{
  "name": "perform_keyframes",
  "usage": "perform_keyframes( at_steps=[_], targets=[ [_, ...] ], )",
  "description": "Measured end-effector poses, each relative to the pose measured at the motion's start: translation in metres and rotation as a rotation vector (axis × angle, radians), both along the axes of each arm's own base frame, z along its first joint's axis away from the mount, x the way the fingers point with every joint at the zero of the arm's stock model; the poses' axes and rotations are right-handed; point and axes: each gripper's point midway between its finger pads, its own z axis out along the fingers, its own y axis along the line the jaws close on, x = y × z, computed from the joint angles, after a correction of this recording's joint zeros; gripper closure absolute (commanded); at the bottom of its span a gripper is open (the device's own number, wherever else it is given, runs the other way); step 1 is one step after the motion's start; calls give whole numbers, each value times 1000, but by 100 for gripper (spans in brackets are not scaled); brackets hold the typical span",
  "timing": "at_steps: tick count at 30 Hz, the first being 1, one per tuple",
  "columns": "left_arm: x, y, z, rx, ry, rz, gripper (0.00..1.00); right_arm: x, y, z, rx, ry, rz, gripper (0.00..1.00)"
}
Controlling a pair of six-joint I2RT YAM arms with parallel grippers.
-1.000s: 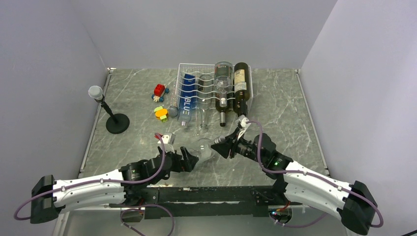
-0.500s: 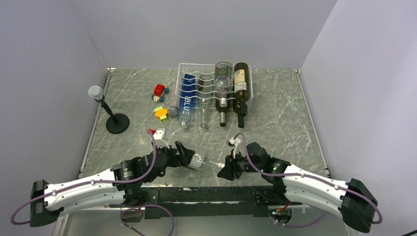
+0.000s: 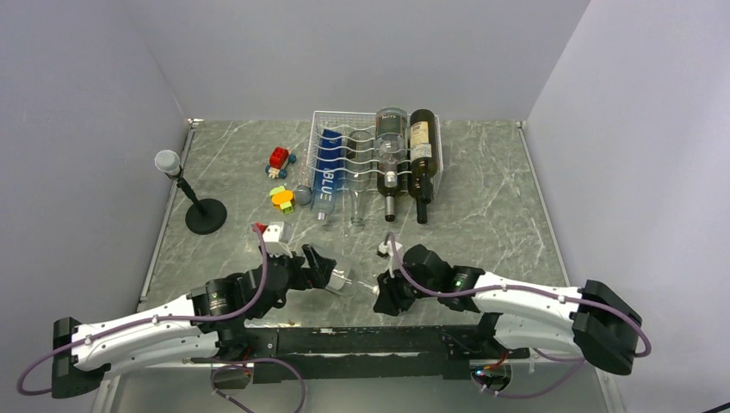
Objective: Put the wine bottle on the wine rack
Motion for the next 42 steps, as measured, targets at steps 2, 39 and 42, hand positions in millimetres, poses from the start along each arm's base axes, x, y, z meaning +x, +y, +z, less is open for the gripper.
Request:
perform_keyframes(
  at_steps=[2,39,42],
  targets=[
    [0,2,2,1,-4,4,1,3,6,-1,-30,-23,7,100],
    [5,91,89,-23,-166,197,1,47,69,-39,-366,-282,55,44],
    [3,95,95,-35,-169,197,1,52,78,-39,-366,-306,69,45]
  ],
)
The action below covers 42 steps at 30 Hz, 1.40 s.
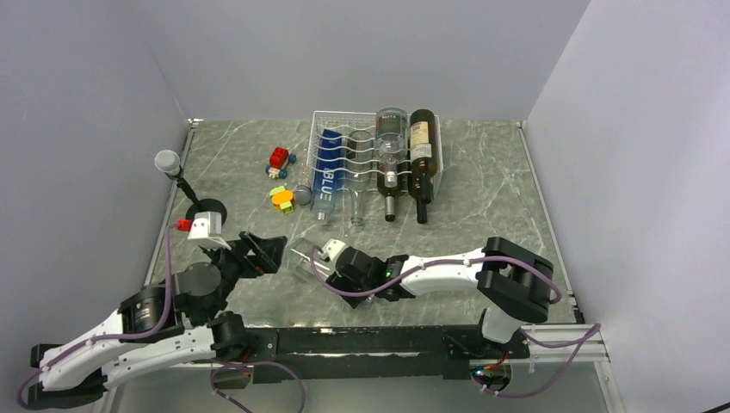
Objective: Put the wine bottle on the wine rack
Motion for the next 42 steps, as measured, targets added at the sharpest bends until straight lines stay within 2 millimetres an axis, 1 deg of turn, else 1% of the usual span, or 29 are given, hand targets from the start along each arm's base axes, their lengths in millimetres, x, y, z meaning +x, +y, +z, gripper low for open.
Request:
perform_keyframes(
  at_steps=[3,6,8,9,11,13,14,15,25,29,38,42],
  targets=[
    [-2,4,8,-27,-10,0,1,2,2,-1,2,-13,15,45],
    [-3,8,11,-45,-18,1,1,3,5,-1,6,-23,28,46],
    [-4,10,12,-53,-21,0,1,4,7,-1,12,-30,32,49],
    [-4,10,12,-54,-21,1,1,5,8,-1,14,-33,34,52],
    [-4,12,11,-52,-20,1,1,6,9,-2,17,-39,34,63],
    [-5,12,12,-52,-21,1,1,8,11,-2,18,-48,33,83],
    [-5,12,11,-52,-20,1,1,9,13,-2,22,-49,27,95],
    [-5,13,11,-50,-20,1,1,10,14,-2,20,-52,24,100],
    [-5,13,11,-49,-19,1,1,13,16,1,-10,-50,24,100],
    [-5,13,12,-51,-21,1,1,12,13,8,-26,-44,20,100],
    [-5,13,12,-52,-21,1,1,-2,-21,30,-96,8,-18,100],
    [-5,13,12,-52,-21,1,1,-7,-30,48,-78,15,-38,100]
  ],
)
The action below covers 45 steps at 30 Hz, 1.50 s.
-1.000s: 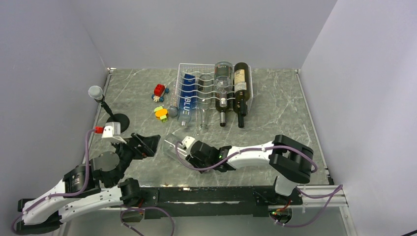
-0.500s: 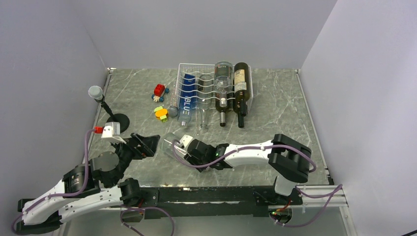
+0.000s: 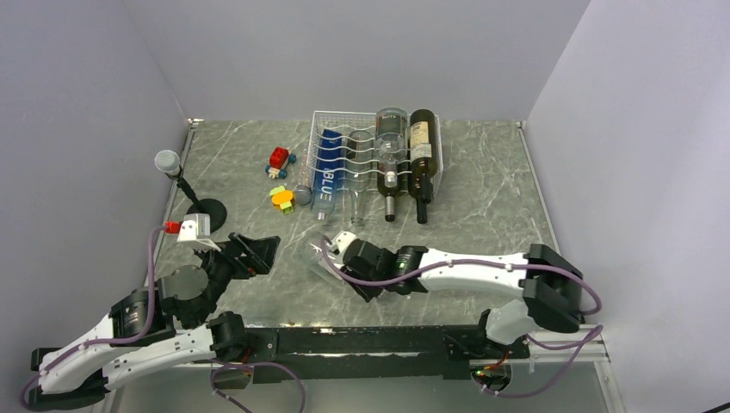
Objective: Put the wine bottle on the wine rack
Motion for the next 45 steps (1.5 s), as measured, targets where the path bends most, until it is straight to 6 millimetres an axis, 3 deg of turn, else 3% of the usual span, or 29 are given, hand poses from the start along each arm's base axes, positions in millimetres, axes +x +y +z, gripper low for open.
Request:
perform_keyframes(
  at_steps=[9,15,20,24,27,32,45],
  targets=[
    [0,0,0,0,0,0,1,3,-5,63,169,-71,-47,100],
    [-1,0,5,-21,-13,-7,1,24,-22,104,264,-178,-157,100],
    [0,-9,12,-51,-29,-30,1,70,-51,121,299,-235,-370,100],
    [1,-22,9,-27,-19,-55,1,117,-76,126,309,-253,-565,100],
    [3,-32,5,-2,-7,-69,1,154,-83,129,303,-281,-678,100],
    [2,-41,3,4,2,-95,1,191,-70,128,344,-275,-742,100],
    [1,-47,-6,12,17,-118,1,250,-22,123,496,-174,-851,100]
  ],
)
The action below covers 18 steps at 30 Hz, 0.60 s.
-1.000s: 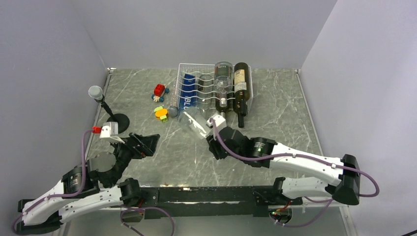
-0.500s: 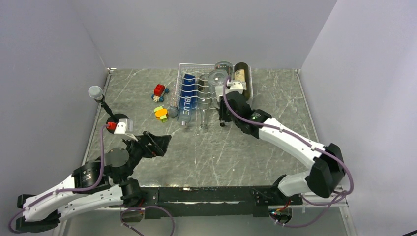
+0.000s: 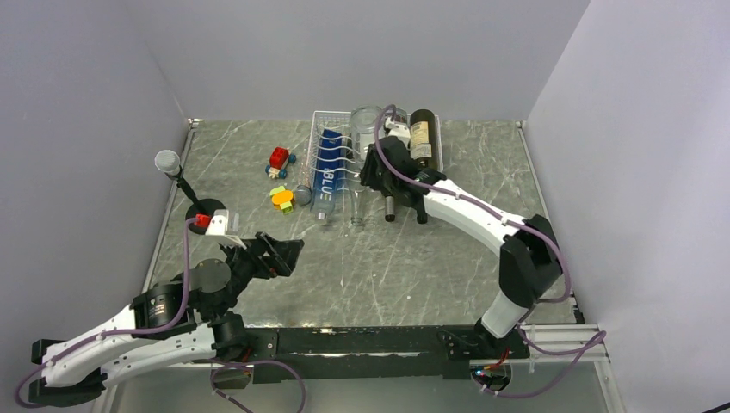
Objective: Put the wine bottle on the wine rack
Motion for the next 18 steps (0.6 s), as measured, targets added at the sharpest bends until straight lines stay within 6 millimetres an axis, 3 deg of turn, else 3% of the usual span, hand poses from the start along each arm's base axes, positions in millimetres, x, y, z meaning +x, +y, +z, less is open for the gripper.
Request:
perform_keyframes(
  at_steps=[10,18],
  targets=[
    [-1,-1,-2,-2,7,-5,1,36,31,-22,83,64,-36,100],
    [-2,1,-4,1,13,-4,1,39,40,-45,130,127,-59,100]
  ],
)
